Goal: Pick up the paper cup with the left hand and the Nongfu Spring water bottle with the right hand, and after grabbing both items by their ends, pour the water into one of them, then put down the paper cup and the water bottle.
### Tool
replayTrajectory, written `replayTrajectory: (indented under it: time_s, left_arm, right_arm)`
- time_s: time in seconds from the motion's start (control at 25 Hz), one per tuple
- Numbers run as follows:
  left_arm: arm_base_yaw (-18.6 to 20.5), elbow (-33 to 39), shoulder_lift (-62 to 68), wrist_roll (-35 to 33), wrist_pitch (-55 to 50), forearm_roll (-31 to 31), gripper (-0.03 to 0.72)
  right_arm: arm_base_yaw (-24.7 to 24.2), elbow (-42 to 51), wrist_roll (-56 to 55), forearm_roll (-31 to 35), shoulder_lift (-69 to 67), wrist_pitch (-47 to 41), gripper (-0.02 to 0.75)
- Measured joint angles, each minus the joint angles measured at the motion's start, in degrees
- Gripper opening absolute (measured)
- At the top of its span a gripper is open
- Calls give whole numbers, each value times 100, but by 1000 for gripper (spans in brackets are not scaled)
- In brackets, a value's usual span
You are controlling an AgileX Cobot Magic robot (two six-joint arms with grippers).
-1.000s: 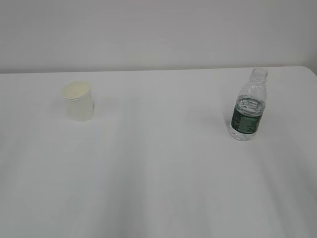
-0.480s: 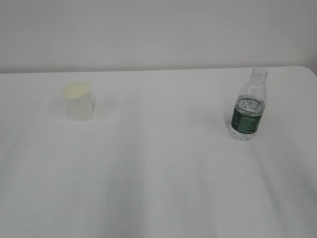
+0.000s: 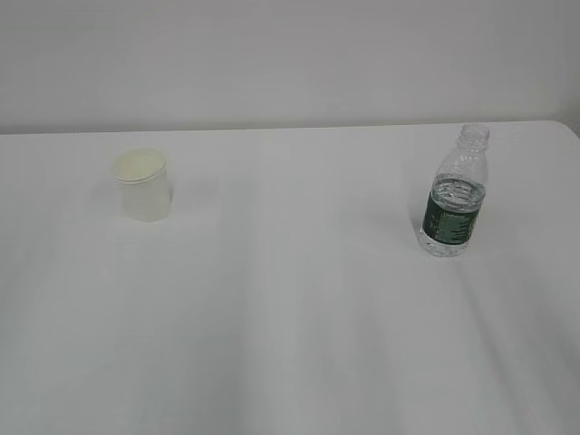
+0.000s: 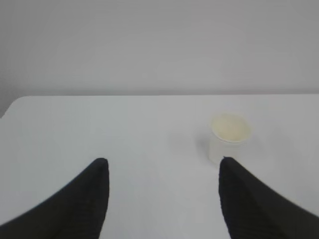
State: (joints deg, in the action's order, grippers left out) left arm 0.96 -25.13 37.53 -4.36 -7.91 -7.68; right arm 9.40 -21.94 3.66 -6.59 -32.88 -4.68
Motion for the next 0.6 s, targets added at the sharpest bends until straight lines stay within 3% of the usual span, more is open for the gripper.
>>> replayTrajectory:
  time_s: [0.6]
  left_arm:
    - [0, 0, 1287, 0, 911, -4, 494]
  right_arm:
    - [0, 0, -169, 0, -1380, 1200, 536]
